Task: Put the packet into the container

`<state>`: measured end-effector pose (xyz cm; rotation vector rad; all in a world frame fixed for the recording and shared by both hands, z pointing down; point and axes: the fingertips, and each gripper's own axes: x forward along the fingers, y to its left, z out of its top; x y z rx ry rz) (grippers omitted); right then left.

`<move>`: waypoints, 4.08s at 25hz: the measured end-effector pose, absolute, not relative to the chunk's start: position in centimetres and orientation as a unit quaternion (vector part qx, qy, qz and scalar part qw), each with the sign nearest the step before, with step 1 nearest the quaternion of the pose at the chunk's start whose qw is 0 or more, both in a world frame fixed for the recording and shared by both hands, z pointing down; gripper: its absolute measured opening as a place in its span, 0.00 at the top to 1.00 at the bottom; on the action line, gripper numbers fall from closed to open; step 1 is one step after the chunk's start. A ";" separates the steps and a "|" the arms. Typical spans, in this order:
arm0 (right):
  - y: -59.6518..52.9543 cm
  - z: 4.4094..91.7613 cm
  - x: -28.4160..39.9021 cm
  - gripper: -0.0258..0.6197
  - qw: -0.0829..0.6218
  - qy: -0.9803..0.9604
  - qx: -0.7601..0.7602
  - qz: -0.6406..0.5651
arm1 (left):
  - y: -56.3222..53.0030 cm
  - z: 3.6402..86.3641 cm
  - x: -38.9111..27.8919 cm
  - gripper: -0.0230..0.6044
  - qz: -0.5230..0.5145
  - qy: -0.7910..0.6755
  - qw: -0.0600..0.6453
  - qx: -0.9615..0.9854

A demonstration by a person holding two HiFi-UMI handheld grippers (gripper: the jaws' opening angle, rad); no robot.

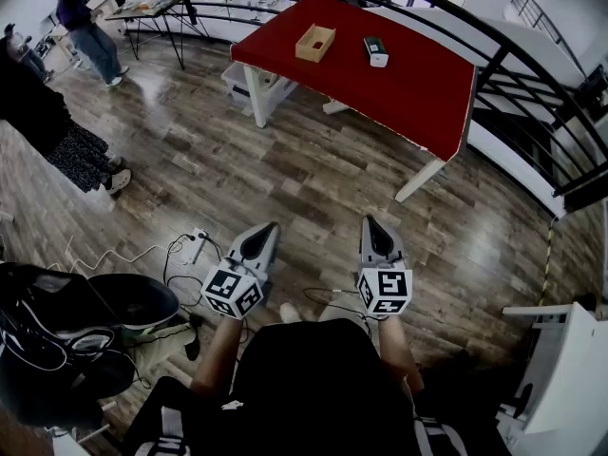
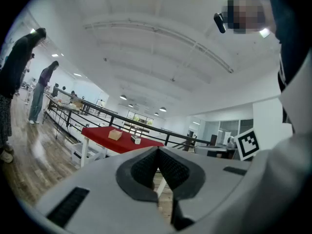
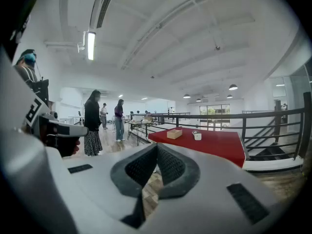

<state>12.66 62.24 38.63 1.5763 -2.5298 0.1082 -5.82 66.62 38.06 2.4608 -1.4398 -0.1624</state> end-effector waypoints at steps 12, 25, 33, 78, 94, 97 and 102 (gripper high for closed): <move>58.1 41.3 10.6 0.93 0.084 -0.837 0.536 0.065 | 61.5 40.0 -6.4 0.96 -0.053 -0.467 0.164 0.867; 35.9 40.9 11.0 0.93 0.067 -0.843 0.529 0.067 | 39.8 39.1 -5.4 0.96 -0.049 -0.477 0.153 0.864; 23.3 40.9 13.1 0.93 0.067 -0.847 0.521 0.079 | 27.3 38.6 -2.7 0.96 -0.048 -0.481 0.157 0.861; -11.2 43.6 4.8 0.93 0.091 -0.786 0.597 0.132 | -10.4 40.2 -12.8 0.96 -0.022 -0.401 0.191 0.896; -19.1 49.8 10.0 0.67 0.149 -0.760 0.608 0.176 | -17.5 43.6 -8.8 0.96 0.029 -0.366 0.205 0.907; -21.1 52.2 12.4 0.56 0.162 -0.745 0.619 0.188 | -18.4 44.9 -8.3 0.96 0.039 -0.372 0.216 0.902; -24.7 56.6 16.9 0.34 0.192 -0.706 0.651 0.203 | -18.3 46.7 -7.1 0.96 0.064 -0.371 0.227 0.898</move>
